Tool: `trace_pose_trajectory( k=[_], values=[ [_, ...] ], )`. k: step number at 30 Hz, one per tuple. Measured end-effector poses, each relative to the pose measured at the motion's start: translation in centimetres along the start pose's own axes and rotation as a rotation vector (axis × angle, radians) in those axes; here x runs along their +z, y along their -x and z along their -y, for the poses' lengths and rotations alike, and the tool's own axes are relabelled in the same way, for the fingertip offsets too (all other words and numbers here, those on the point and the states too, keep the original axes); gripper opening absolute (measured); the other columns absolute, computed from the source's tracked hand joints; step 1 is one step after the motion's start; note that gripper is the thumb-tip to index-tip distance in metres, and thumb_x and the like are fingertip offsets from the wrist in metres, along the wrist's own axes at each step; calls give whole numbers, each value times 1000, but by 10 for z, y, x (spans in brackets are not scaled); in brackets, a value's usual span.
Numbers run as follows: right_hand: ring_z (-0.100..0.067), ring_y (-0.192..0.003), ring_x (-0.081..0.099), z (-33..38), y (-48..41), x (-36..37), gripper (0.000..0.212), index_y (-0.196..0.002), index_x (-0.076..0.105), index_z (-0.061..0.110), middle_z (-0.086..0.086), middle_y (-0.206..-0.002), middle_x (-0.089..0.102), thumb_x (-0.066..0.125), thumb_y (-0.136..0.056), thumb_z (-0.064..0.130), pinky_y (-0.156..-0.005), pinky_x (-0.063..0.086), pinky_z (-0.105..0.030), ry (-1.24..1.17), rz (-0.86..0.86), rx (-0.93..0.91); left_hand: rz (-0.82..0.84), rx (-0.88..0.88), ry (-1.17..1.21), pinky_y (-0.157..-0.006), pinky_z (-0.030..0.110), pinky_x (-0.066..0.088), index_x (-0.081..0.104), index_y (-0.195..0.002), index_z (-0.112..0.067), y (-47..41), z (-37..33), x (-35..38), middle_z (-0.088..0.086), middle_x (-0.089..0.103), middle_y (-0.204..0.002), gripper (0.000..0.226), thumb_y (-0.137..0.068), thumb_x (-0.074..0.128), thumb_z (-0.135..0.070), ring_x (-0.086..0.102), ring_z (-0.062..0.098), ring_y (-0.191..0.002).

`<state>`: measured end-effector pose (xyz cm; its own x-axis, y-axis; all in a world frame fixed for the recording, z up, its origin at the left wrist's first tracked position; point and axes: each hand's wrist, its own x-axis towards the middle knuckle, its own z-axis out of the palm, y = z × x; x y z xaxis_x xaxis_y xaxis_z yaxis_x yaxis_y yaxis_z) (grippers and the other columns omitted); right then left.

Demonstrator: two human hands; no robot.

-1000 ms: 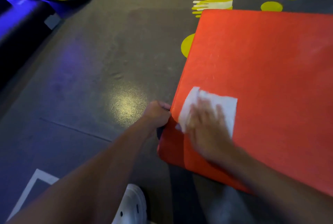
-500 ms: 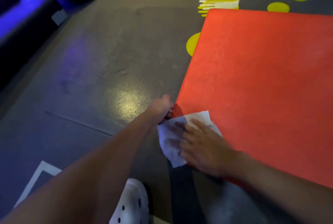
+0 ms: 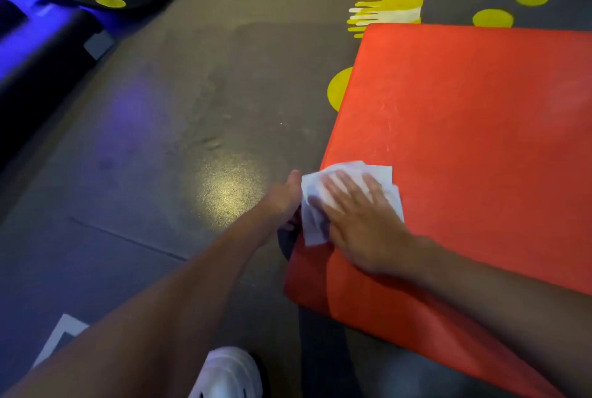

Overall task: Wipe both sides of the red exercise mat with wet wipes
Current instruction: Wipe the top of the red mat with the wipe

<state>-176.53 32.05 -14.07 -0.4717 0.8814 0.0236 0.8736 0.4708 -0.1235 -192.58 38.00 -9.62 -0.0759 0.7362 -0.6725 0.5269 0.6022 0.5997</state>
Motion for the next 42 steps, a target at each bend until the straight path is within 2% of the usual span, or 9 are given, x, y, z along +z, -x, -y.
trace_pose_trajectory(
  k=[4,11,15,19,22,24,32,39,42],
  values=[
    [-39,-137,42,3,13,-4,35,-118,70,24,-14,-141,55,48,-96,38,-113,27,-59,-56,9,-298,-126,149,-15,-99,48,48,68,-105,-2,-5,-16,6,21,68,-110,70,-80,29,-55,63,36,-108],
    [-29,-144,33,-73,-73,-1,57,-144,47,25,-10,-153,41,29,-96,48,-118,21,-49,-79,21,25,-122,399,-29,-86,40,51,62,-80,-7,-37,-74,13,17,69,-93,36,-79,39,-35,64,30,-92],
    [-24,-151,16,-114,-115,-16,84,-152,34,17,-6,-163,24,-2,-83,48,-121,6,-42,12,62,141,-51,569,-81,-77,38,52,67,-95,-2,-58,-107,21,15,69,-89,44,-65,40,-20,62,20,-80],
    [-19,-153,5,-168,-167,-16,63,-157,19,24,-1,-165,12,17,-98,47,-121,-1,-41,-19,12,283,15,765,-184,-78,22,44,62,-94,1,-84,-131,34,3,62,-89,22,-76,49,0,57,-5,-82],
    [-17,-152,-5,-220,-203,-22,57,-158,4,27,3,-166,-3,19,-105,40,-121,-6,-41,-24,48,402,110,861,-535,-115,25,26,37,-144,-4,-107,-146,39,10,38,-146,86,-71,74,-31,34,16,-138],
    [-18,-152,-7,-255,-222,-27,57,-158,2,28,2,-166,-7,17,-105,42,-121,-6,-43,-32,62,465,140,819,-874,-121,30,18,16,-152,-6,-111,-153,41,7,12,-160,120,-65,82,-56,16,19,-148],
    [-22,-153,-4,-301,-235,-38,56,-157,7,33,-2,-166,-1,13,-103,46,-121,-6,-46,-69,91,667,65,719,-1201,-123,37,7,-10,-153,0,-109,-161,59,15,-15,-162,131,-73,74,-61,-7,27,-152],
    [-21,-152,-8,-239,-168,-35,55,-157,7,33,0,-166,-6,18,-104,41,-121,-8,-48,-53,110,491,161,624,-1167,-122,38,11,-3,-154,1,-97,-169,54,18,-8,-162,133,-67,81,-56,-3,29,-152],
    [-28,-153,1,-198,-126,-32,57,-157,15,27,-6,-166,4,17,-102,39,-121,-2,-53,-45,102,425,194,564,-951,-107,19,34,38,-139,-1,-88,-181,47,14,42,-144,72,-84,75,-28,36,25,-138]
  ],
)
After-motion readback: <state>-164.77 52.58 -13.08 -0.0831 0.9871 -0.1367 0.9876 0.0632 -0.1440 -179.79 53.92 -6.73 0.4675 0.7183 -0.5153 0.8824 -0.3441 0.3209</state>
